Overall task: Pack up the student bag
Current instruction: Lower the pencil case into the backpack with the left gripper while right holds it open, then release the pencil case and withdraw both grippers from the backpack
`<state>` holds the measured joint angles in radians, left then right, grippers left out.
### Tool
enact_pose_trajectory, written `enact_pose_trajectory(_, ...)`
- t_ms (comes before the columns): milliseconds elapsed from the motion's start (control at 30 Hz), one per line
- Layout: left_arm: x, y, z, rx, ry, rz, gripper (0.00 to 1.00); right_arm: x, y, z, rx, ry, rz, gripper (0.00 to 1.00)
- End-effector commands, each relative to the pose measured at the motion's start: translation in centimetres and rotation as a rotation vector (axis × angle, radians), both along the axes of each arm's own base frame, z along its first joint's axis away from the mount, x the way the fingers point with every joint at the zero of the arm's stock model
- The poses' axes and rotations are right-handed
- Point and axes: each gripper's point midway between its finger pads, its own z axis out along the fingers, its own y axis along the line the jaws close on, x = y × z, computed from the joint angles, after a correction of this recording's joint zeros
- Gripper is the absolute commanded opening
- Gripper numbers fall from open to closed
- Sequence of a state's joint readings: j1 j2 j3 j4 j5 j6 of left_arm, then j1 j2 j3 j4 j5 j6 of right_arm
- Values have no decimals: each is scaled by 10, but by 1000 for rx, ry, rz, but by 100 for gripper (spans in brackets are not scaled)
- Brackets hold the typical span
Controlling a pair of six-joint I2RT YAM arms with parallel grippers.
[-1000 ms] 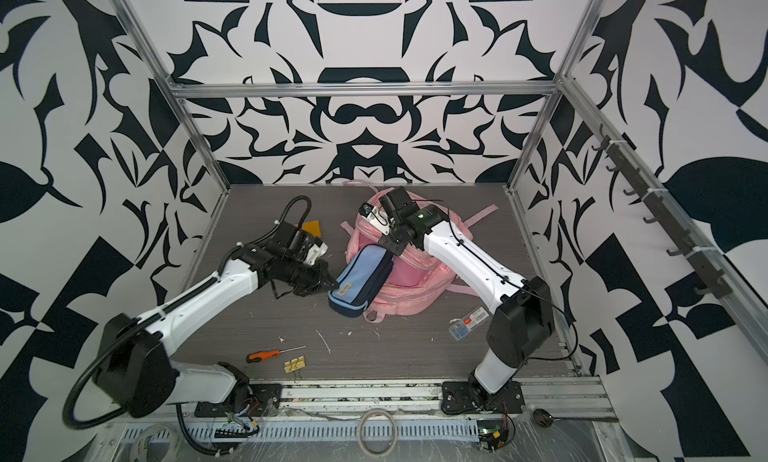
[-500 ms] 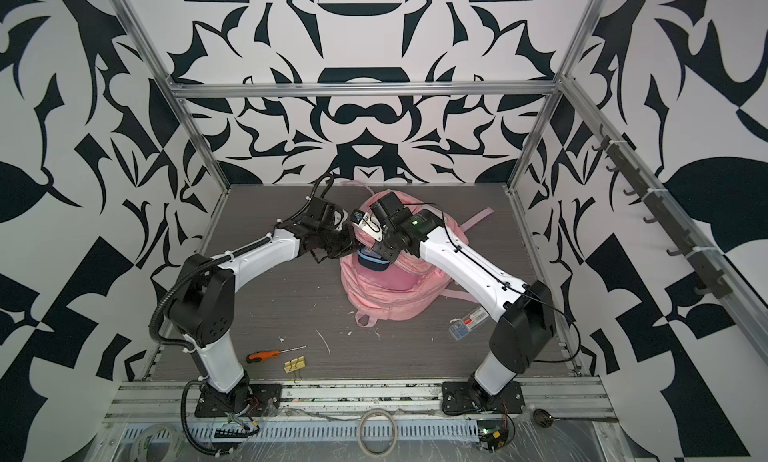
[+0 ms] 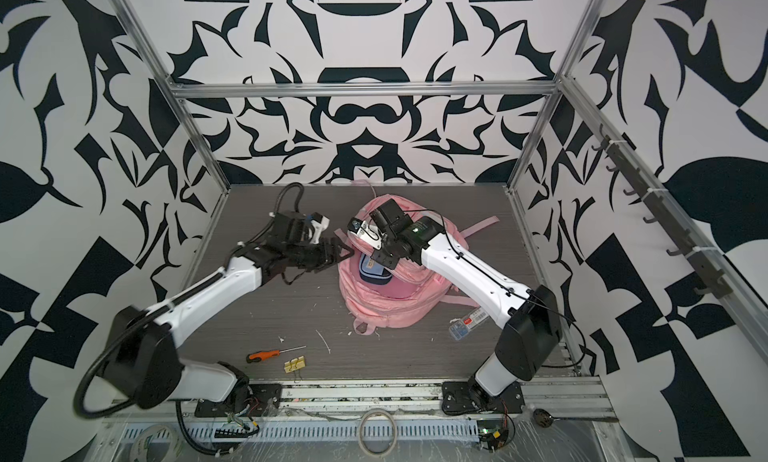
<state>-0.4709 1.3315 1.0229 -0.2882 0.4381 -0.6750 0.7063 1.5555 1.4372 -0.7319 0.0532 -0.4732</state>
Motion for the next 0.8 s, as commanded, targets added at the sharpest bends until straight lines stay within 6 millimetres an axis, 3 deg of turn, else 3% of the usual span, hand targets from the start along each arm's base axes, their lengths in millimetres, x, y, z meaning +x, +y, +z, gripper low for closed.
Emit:
enact_pose_trajectory(0, -11, 31, 14, 64, -81, -60, 69, -13, 20, 38, 149, -78, 117, 0)
enact_pose_trajectory(67, -5, 41, 27, 60, -111, -86, 70, -27, 22, 29, 167, -45, 173, 0)
enact_pose_trajectory(200, 24, 38, 24, 36, -49, -173, 71, -39, 16, 1, 138, 19, 198, 0)
enact_pose_trajectory(567, 86, 15, -13, 18, -19, -226, 68, -45, 13, -33, 144, 119, 164, 0)
enact_pose_trajectory(667, 103, 11, -18, 22, -19, -228, 68, -48, 16, -31, 165, 162, 146, 13)
enact_pose_trajectory(767, 123, 10, -27, 57, -10, -212, 81, -45, 14, -12, 228, 153, 71, 35)
